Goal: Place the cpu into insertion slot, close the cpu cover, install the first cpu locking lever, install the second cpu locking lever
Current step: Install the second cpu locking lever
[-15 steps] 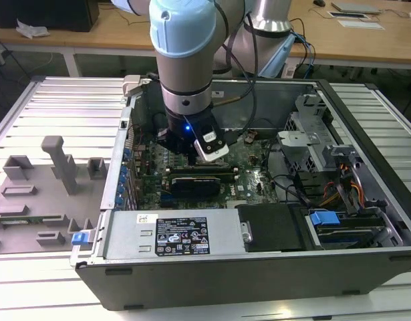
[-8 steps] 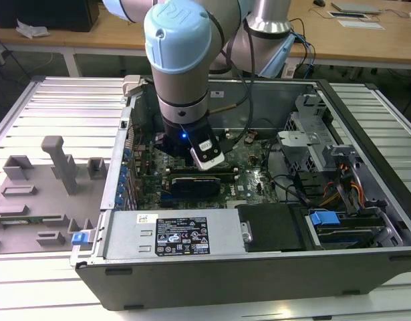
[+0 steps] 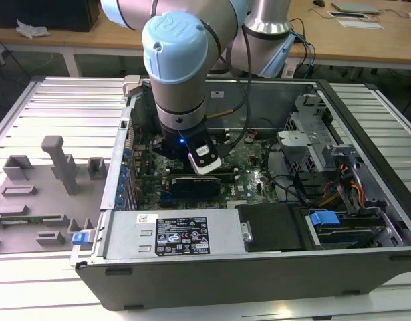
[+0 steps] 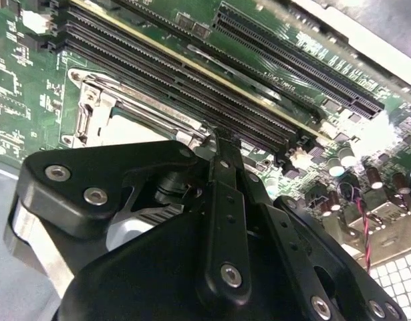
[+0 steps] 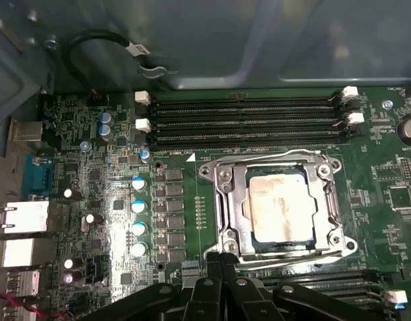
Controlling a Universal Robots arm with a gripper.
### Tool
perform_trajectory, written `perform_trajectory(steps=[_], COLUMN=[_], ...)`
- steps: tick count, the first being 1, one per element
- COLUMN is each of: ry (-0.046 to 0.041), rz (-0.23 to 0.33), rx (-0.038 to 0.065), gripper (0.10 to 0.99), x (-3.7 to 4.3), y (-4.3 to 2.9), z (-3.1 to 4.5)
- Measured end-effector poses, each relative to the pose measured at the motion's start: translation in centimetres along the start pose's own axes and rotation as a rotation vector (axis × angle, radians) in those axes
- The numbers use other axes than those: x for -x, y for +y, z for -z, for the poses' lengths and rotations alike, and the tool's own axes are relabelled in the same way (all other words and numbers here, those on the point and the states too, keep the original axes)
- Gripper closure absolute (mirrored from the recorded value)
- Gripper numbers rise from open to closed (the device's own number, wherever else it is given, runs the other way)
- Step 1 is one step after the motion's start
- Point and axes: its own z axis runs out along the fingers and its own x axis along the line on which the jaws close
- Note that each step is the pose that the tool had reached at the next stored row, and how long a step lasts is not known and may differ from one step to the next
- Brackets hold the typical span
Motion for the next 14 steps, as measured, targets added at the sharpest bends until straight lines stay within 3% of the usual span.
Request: perform_trajectory(steps=[7, 8, 11, 14], ry=[0.0021, 0.0022, 0.0019, 0.0018], rz=[0.006, 0.006, 0.006, 0.006], rx=[0.010, 0.009, 0.008, 0.008], gripper=[0.980, 0.980, 0.980, 0.980], x=[-0.21, -0.20, -0.07, -0.06], y=[0.27, 0.31, 0.72, 0.73], z=[-0.61, -0.50, 0.95, 1.01])
